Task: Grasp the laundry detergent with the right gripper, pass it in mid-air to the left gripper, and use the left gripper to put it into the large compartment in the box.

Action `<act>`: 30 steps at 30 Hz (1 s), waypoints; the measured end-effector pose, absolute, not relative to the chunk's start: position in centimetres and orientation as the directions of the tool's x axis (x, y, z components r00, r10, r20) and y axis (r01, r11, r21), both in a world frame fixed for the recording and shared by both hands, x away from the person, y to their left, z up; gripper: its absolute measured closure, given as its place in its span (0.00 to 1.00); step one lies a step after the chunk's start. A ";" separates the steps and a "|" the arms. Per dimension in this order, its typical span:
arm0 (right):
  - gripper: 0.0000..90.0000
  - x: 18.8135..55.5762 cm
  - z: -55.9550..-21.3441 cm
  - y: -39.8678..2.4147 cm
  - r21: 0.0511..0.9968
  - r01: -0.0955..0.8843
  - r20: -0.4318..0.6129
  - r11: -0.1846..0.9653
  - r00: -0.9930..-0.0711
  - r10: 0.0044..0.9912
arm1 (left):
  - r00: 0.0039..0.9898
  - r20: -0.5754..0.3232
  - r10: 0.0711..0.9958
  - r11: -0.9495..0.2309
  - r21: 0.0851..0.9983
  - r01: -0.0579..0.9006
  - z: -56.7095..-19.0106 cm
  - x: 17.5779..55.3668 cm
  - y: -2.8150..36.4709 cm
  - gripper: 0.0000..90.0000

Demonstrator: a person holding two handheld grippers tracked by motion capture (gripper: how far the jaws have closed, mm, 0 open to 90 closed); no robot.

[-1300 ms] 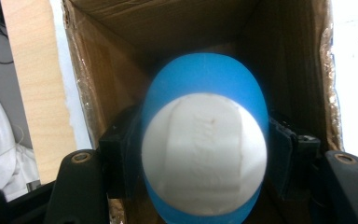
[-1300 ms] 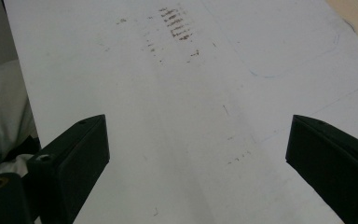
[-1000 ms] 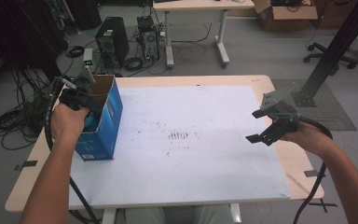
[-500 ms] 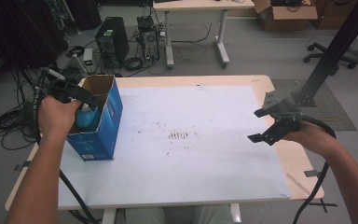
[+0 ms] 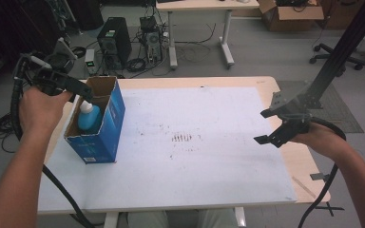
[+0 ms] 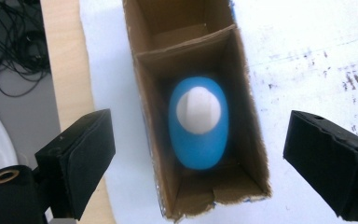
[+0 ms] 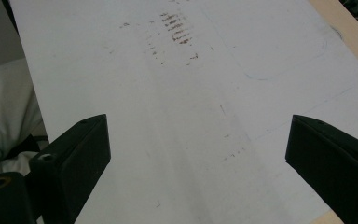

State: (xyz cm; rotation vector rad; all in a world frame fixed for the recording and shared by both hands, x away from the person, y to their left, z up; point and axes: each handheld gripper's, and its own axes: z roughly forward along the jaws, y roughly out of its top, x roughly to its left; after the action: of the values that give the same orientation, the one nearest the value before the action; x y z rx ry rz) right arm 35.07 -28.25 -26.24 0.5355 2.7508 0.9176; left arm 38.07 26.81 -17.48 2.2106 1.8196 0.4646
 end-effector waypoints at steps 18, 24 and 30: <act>0.07 34.6 -25.7 -28.3 0.612 0.274 -0.074 0.742 -0.914 0.399 | 0.321 0.125 0.939 -0.344 0.412 0.844 -13.7 36.4 21.8 0.09; 0.07 34.5 -25.6 -28.4 0.612 0.276 -0.075 0.742 -0.913 0.401 | 0.370 0.132 0.919 -0.391 0.407 0.825 -13.1 36.0 20.4 0.08; 0.07 34.5 -25.6 -28.5 0.609 0.278 -0.074 0.743 -0.912 0.403 | 0.435 0.139 0.890 -0.452 0.407 0.794 -12.8 35.6 18.4 0.08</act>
State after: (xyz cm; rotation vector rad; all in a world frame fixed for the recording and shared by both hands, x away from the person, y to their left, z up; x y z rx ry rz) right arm 34.49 -28.46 -25.61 0.5422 2.7414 0.9106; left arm 35.61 18.41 -12.78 2.4101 1.4551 0.4875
